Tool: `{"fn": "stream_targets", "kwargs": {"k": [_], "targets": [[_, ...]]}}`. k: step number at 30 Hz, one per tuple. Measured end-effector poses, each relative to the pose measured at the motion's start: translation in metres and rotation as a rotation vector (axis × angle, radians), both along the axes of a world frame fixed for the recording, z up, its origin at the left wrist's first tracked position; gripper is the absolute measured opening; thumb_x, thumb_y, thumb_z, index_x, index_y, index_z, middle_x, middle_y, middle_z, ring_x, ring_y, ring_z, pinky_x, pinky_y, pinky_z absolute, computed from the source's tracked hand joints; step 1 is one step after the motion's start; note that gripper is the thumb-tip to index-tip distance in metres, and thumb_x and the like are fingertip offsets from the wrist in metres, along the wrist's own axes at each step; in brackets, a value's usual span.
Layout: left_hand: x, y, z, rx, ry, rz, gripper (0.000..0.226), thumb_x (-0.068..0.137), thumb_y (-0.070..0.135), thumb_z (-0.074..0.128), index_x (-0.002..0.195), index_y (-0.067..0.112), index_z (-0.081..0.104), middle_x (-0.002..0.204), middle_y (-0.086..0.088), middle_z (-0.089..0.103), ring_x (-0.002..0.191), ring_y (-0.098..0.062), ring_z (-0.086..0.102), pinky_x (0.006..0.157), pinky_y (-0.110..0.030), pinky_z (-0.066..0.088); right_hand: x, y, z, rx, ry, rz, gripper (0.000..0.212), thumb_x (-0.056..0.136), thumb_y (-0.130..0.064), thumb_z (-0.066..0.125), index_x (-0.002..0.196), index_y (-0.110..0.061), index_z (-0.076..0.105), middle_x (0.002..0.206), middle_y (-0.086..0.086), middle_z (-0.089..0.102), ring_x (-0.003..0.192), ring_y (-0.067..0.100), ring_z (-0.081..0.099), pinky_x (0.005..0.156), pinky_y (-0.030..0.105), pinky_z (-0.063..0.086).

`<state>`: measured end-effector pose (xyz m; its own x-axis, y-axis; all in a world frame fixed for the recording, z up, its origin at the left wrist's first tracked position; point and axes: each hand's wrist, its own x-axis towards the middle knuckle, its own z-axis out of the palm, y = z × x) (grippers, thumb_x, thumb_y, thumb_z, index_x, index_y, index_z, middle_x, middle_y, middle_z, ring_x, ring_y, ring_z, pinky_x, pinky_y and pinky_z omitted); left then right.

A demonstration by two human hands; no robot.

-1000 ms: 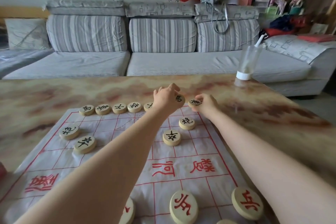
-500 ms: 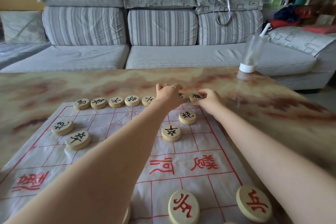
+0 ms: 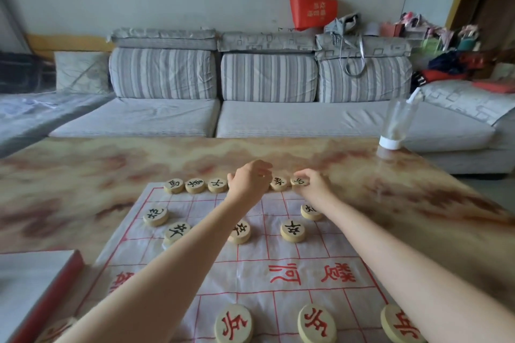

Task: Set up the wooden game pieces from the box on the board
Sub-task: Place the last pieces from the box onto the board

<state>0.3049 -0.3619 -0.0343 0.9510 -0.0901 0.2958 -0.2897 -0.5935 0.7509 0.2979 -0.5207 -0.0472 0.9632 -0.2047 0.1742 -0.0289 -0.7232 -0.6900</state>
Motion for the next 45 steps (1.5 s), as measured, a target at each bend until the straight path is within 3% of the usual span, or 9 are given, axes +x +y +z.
{"fn": "stream_targets", "kwargs": {"k": [8,12,19,24,29,35,39,42,45], "targets": [[-0.038,0.116,0.03,-0.015,0.055,0.124,0.028,0.08,0.006,0.054,0.1,0.019,0.069,0.1,-0.004,0.072,0.092,-0.021,0.066,0.084,-0.032,0.053,-0.033,0.106,0.046,0.032,0.055,0.306,0.035,0.086,-0.015,0.06,0.121,-0.012,0.058,0.122,0.003,0.06,0.116,0.016,0.054,0.09,0.021,0.038],[-0.071,0.19,0.041,0.087,0.008,0.194,0.029,0.08,0.003,0.054,0.103,0.015,0.069,0.102,-0.003,0.071,0.09,-0.015,0.063,0.079,-0.021,0.047,-0.055,0.166,0.066,0.036,0.074,0.424,0.033,0.085,-0.018,0.061,0.117,-0.014,0.06,0.118,0.003,0.062,0.107,0.014,0.055,0.089,0.022,0.04],[-0.144,0.322,0.03,0.249,0.06,0.346,0.02,0.083,0.007,0.055,0.095,0.013,0.07,0.097,-0.006,0.072,0.09,-0.023,0.067,0.077,-0.028,0.047,-0.102,0.282,0.059,-0.021,0.129,0.684,0.033,0.086,-0.015,0.058,0.118,-0.012,0.059,0.109,0.003,0.059,0.101,0.013,0.049,0.087,0.018,0.039],[-0.187,0.388,0.015,0.337,0.162,0.455,0.026,0.079,0.011,0.057,0.098,0.026,0.067,0.099,-0.004,0.069,0.091,-0.023,0.065,0.074,-0.027,0.049,-0.129,0.355,0.044,-0.12,0.177,0.842,0.046,0.087,-0.016,0.055,0.133,-0.017,0.049,0.125,0.002,0.054,0.107,0.014,0.052,0.086,0.02,0.037],[-0.203,0.416,0.0,0.413,0.072,0.411,0.021,0.087,0.022,0.052,0.102,0.028,0.065,0.099,0.01,0.061,0.094,-0.015,0.059,0.075,-0.025,0.043,-0.141,0.406,0.023,-0.198,0.155,0.882,0.056,0.085,-0.01,0.052,0.14,-0.016,0.039,0.141,0.007,0.042,0.129,0.023,0.042,0.103,0.026,0.034],[-0.196,0.424,-0.016,0.597,0.027,0.356,0.033,0.074,0.025,0.063,0.107,0.027,0.061,0.11,0.011,0.062,0.105,-0.017,0.056,0.088,-0.027,0.041,-0.139,0.429,-0.002,-0.202,0.105,0.876,0.056,0.083,-0.006,0.055,0.135,-0.021,0.044,0.132,0.005,0.039,0.123,0.024,0.043,0.103,0.024,0.033],[-0.196,0.423,-0.022,0.45,0.01,0.372,0.011,0.079,0.026,0.065,0.088,0.021,0.068,0.093,0.003,0.067,0.094,-0.023,0.059,0.077,-0.03,0.044,-0.14,0.429,-0.006,-0.295,0.015,0.85,0.042,0.081,-0.018,0.066,0.119,-0.018,0.049,0.127,0.004,0.047,0.122,0.022,0.041,0.094,0.03,0.036],[-0.201,0.418,-0.022,0.336,0.047,0.358,0.002,0.078,0.028,0.068,0.078,0.026,0.069,0.088,0.004,0.067,0.088,-0.017,0.058,0.076,-0.027,0.045,-0.144,0.419,0.001,-0.333,-0.058,0.796,0.025,0.091,-0.029,0.05,0.111,-0.014,0.05,0.119,0.007,0.057,0.112,0.027,0.051,0.082,0.031,0.039],[-0.206,0.409,-0.018,0.255,0.058,0.341,0.02,0.075,0.02,0.072,0.066,0.035,0.061,0.079,0.01,0.064,0.077,-0.009,0.056,0.068,-0.013,0.039,-0.145,0.407,0.005,-0.303,0.026,0.742,0.029,0.095,-0.031,0.038,0.118,-0.016,0.049,0.118,0.01,0.062,0.109,0.029,0.055,0.084,0.033,0.042]]}}
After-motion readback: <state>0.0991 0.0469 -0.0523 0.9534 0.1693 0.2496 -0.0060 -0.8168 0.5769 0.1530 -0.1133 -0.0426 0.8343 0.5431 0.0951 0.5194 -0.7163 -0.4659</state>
